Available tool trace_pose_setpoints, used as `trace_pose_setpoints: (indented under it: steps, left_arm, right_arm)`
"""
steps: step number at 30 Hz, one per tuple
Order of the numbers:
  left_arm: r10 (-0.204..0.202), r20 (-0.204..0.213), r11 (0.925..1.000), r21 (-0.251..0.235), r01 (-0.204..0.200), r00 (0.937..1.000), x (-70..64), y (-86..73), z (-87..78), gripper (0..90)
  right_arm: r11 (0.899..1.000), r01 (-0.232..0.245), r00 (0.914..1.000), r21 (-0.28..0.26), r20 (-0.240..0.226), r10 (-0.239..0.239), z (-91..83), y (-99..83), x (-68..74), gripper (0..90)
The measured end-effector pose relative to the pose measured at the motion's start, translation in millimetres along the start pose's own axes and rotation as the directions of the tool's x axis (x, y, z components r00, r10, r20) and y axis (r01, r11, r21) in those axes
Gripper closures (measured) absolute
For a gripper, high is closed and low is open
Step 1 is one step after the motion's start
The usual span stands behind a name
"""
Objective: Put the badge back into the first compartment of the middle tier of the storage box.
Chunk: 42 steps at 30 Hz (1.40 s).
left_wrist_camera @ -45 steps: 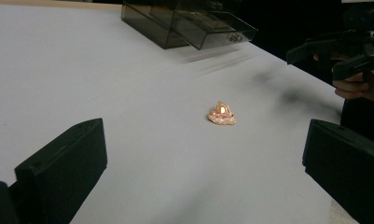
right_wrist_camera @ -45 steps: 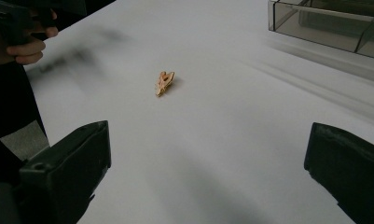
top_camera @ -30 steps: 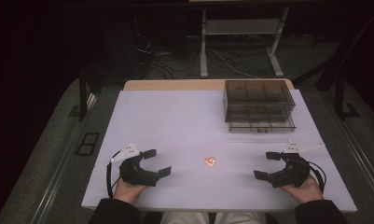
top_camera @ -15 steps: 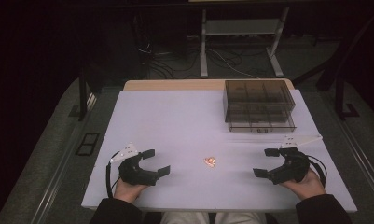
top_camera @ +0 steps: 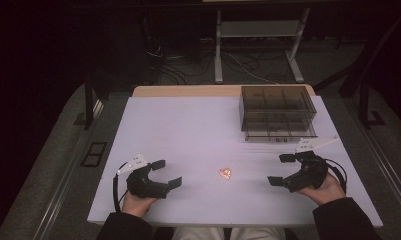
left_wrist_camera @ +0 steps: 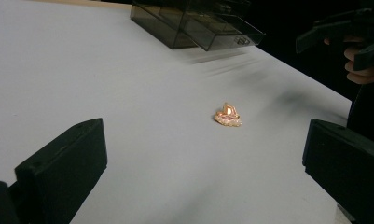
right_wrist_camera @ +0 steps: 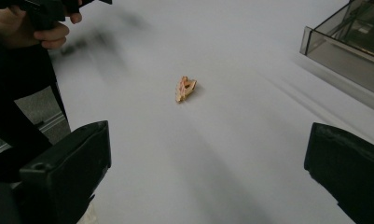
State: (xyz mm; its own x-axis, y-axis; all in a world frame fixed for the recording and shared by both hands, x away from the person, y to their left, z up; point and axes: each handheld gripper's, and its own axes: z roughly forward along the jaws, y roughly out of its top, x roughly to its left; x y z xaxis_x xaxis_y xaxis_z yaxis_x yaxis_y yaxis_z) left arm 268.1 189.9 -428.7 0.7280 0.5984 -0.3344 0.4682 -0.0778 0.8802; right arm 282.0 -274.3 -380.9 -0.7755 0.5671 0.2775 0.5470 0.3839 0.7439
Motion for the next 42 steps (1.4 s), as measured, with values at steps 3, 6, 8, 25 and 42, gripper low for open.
trace_pose_setpoints:
  steps: [3,6,8,25,42]
  left_arm:
    - [-0.002,0.001,1.0,0.002,0.002,1.0,0.2,-0.1,0.6,0.0]
    - [0.0,0.002,1.0,0.003,0.0,1.0,0.0,-0.1,0.6,0.0]
    - [0.0,0.002,1.0,0.003,0.0,1.0,0.0,-0.2,0.5,0.0]
    - [0.0,0.004,1.0,0.002,0.0,1.0,-0.1,-0.1,0.4,0.0]
    - [0.002,0.01,1.0,0.002,-0.002,0.9999,-0.1,0.1,0.6,0.0]
  right_arm:
    - [1.0,0.009,0.9999,0.007,-0.007,-0.009,3.0,6.7,0.9,0.1]
    - [1.0,0.017,0.9998,0.013,-0.014,-0.017,5.0,9.6,0.9,0.1]
    - [1.0,0.016,0.9997,0.016,-0.02,-0.015,7.6,11.9,1.3,0.1]
    - [0.997,0.06,0.9964,0.057,-0.062,-0.057,26.1,28.3,11.7,0.1]
    - [0.991,0.099,0.9904,0.086,-0.106,-0.089,49.8,44.8,17.9,0.1]
